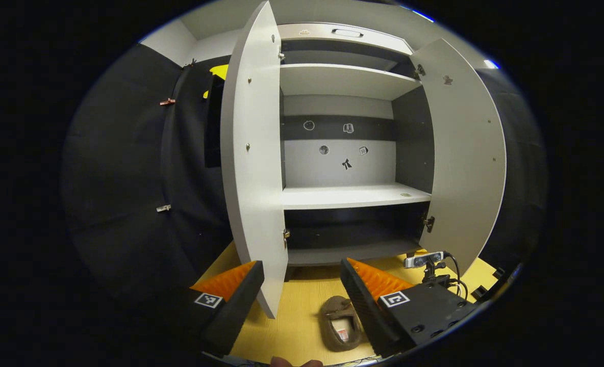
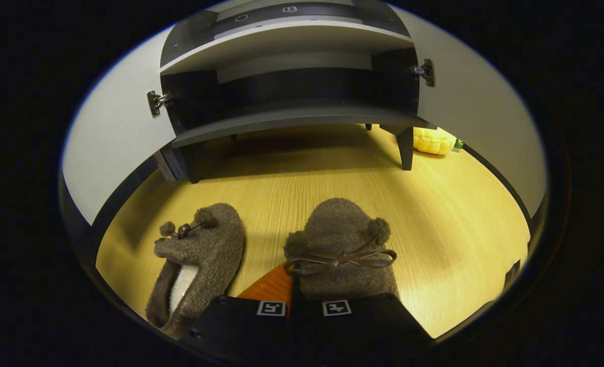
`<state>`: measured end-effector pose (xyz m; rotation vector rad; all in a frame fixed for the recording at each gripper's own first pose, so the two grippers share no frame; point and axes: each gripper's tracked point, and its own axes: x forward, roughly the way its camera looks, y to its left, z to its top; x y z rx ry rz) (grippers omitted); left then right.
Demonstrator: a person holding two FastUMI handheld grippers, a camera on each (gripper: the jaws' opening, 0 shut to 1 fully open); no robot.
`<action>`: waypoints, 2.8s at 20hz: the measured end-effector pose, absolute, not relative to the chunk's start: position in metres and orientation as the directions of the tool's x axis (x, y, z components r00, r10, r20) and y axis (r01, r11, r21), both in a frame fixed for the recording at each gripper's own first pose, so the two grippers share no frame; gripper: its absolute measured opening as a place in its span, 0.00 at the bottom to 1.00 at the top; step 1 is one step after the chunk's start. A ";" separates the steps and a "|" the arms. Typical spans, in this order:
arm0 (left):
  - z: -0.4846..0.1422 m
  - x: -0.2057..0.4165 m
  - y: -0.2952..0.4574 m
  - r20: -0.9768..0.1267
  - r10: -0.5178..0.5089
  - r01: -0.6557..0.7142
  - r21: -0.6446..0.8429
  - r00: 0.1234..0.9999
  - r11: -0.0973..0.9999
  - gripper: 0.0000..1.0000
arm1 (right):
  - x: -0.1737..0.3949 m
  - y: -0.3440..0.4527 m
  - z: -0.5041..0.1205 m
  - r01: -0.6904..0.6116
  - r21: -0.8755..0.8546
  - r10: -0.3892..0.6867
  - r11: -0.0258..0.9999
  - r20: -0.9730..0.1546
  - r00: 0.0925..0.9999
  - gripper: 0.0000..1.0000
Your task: Grab one shoe with the right hand and put it into the shoe cabinet, grab the other shoe with the left hand and put it into the shoe cabinet; then close the right door with the right hand and the left door with the left hand.
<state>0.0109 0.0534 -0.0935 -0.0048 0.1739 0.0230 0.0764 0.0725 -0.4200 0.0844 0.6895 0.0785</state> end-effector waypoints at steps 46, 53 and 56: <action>-0.083 0.019 0.033 -0.173 0.043 -0.061 -0.098 0.984 0.993 0.96 | 0.448 0.040 -0.076 -0.022 -0.009 0.016 1.000 -0.389 0.921 0.16; -0.083 0.023 0.020 -0.172 0.022 -0.038 -0.088 0.985 0.995 0.96 | 0.425 0.050 -0.073 -0.086 0.027 0.089 0.996 -0.409 0.908 0.71; -0.083 0.023 0.015 -0.171 0.011 -0.025 -0.081 0.985 0.996 0.96 | 0.408 0.054 -0.066 -0.098 0.063 0.115 0.993 -0.404 0.907 0.76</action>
